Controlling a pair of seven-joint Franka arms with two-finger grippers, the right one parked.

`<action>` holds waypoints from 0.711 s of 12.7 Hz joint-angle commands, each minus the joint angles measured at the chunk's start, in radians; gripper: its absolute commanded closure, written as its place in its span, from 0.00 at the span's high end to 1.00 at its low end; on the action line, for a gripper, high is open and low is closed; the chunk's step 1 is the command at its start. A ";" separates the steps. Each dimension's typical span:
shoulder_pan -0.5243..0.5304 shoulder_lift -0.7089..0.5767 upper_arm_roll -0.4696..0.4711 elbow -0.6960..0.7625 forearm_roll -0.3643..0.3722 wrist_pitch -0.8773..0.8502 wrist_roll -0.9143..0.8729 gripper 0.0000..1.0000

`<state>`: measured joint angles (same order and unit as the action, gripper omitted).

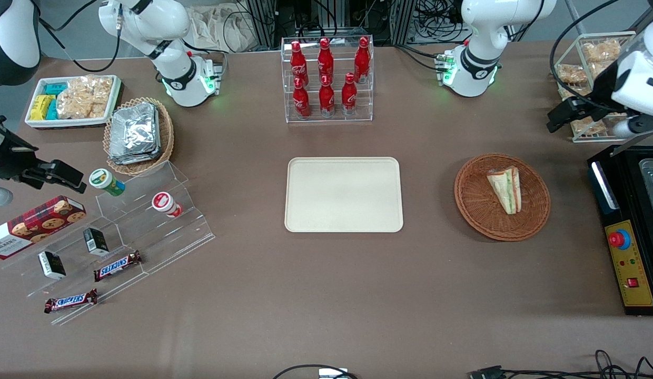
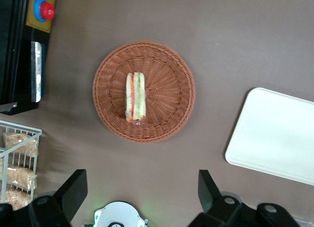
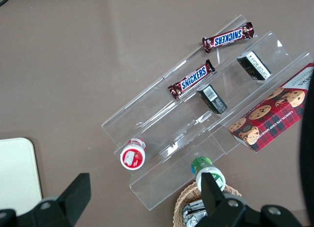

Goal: Place sandwich from basket to tray
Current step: 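Lower the open left gripper over the wrapped sandwich in the wicker basket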

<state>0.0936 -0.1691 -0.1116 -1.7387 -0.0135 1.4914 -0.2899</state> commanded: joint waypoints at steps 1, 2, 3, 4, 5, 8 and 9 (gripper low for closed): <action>0.046 0.019 -0.029 0.041 -0.005 -0.034 0.006 1.00; 0.046 0.019 -0.026 0.039 -0.005 -0.034 0.008 1.00; 0.048 0.032 -0.026 0.042 -0.003 -0.031 0.006 1.00; 0.046 0.037 -0.026 0.039 -0.002 -0.020 0.005 1.00; 0.049 0.042 -0.023 0.036 -0.002 -0.020 0.003 1.00; 0.049 0.040 -0.023 -0.092 -0.002 0.054 -0.002 1.00; 0.049 -0.001 -0.023 -0.205 -0.003 0.135 -0.003 1.00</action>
<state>0.1314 -0.1204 -0.1246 -1.7902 -0.0136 1.5261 -0.2862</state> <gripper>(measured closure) 0.000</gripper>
